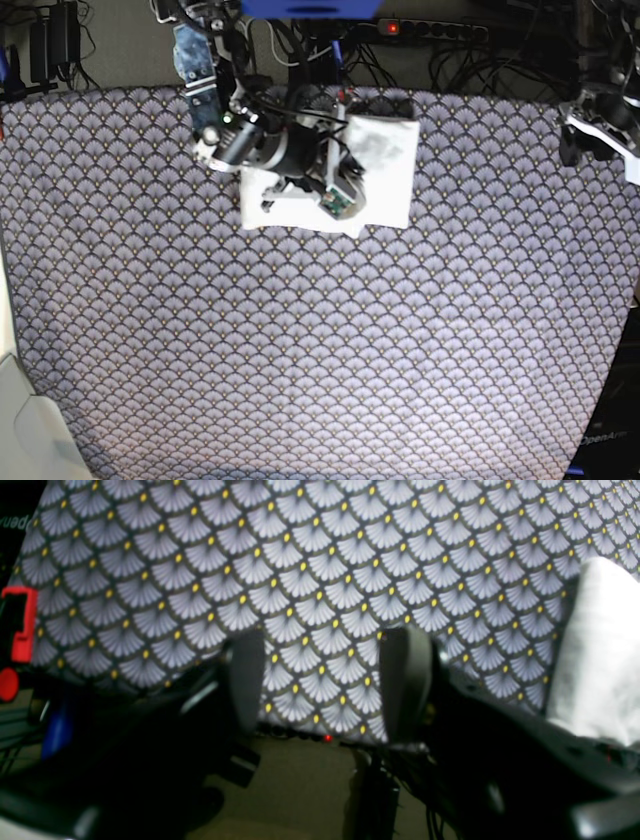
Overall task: Fold the T-shirt properly
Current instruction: 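Carry the strip end with the right gripper over onto the folded bundle, then press the held end onto the bundle and adjust with the right gripper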
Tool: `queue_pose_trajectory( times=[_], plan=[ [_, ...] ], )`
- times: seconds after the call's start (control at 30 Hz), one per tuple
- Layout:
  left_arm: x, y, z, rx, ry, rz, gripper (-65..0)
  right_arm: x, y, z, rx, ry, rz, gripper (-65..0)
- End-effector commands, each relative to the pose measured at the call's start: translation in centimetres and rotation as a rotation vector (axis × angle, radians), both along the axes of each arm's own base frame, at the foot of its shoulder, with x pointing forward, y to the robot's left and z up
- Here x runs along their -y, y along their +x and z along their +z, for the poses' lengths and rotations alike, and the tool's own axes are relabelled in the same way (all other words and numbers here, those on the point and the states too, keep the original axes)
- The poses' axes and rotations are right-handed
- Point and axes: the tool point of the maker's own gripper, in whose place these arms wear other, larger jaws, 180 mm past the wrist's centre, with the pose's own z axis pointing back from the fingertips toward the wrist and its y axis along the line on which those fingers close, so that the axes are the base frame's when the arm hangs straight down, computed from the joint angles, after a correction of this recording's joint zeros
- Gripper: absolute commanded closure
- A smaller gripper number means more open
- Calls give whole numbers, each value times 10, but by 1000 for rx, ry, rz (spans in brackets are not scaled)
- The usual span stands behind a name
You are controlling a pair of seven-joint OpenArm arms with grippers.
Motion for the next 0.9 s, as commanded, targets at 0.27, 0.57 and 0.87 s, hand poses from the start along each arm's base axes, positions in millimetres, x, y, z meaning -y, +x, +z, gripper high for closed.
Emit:
queue_pose_trajectory(
  times=[0.27,0.57,0.87],
  plan=[
    [13,6,10,41,40,-143,-357,-31,16,15,22,80,28,-6],
    [12,5,10,39,42,-143,-357,-62,-3,12,10,77,148,-271],
    [10,-2,5,10,43,-144,-357,-74,-8,79,206,156,196,-313]
  ],
)
